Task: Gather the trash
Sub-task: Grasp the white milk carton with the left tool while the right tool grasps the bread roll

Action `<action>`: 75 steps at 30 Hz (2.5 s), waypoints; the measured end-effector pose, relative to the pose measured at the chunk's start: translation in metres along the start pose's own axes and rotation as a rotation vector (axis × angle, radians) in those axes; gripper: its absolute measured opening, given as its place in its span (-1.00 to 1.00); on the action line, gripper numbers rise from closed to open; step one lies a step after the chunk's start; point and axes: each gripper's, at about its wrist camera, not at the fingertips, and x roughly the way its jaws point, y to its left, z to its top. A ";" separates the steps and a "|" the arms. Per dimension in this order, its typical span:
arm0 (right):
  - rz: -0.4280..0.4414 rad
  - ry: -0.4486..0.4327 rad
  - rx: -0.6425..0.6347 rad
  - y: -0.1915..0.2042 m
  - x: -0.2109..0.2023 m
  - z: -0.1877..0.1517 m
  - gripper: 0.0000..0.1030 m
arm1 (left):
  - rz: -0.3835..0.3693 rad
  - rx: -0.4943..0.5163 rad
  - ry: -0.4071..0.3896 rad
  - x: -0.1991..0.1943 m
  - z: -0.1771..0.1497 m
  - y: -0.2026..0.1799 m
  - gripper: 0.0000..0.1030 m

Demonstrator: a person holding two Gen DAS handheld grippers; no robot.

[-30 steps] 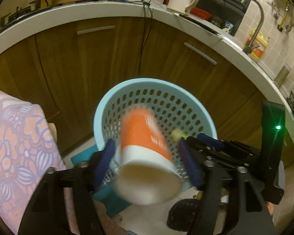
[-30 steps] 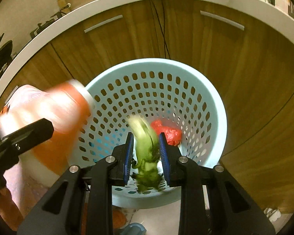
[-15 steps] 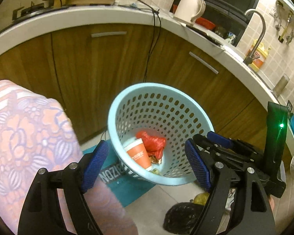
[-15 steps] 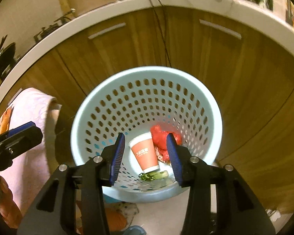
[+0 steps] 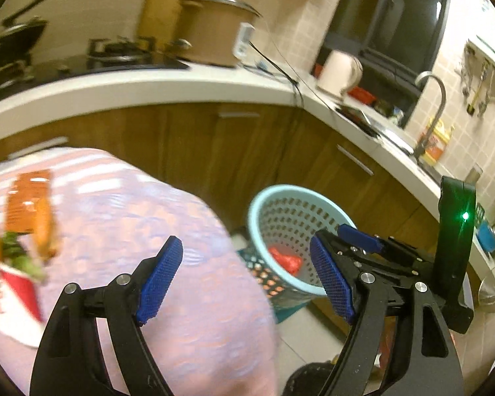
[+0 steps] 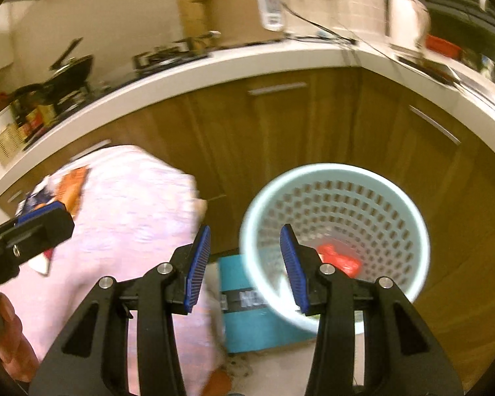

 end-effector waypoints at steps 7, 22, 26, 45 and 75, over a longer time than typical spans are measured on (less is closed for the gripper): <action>0.107 0.030 -0.101 0.083 0.014 -0.001 -0.21 | 0.078 -0.076 -0.080 -0.061 -0.005 0.058 0.49; 0.255 0.124 -0.233 0.232 0.070 -0.039 -0.21 | 0.341 -0.347 -0.143 -0.167 -0.053 0.237 0.65; 0.233 0.137 -0.253 0.246 0.080 -0.044 -0.21 | 0.367 -0.368 -0.104 -0.164 -0.060 0.267 0.65; 0.289 0.131 -0.200 0.241 0.083 -0.005 -0.21 | 0.327 -0.314 0.005 -0.092 -0.060 0.292 -0.02; 0.239 0.142 -0.181 0.258 0.132 0.006 -0.53 | 0.294 -0.286 -0.155 -0.124 -0.070 0.279 -0.02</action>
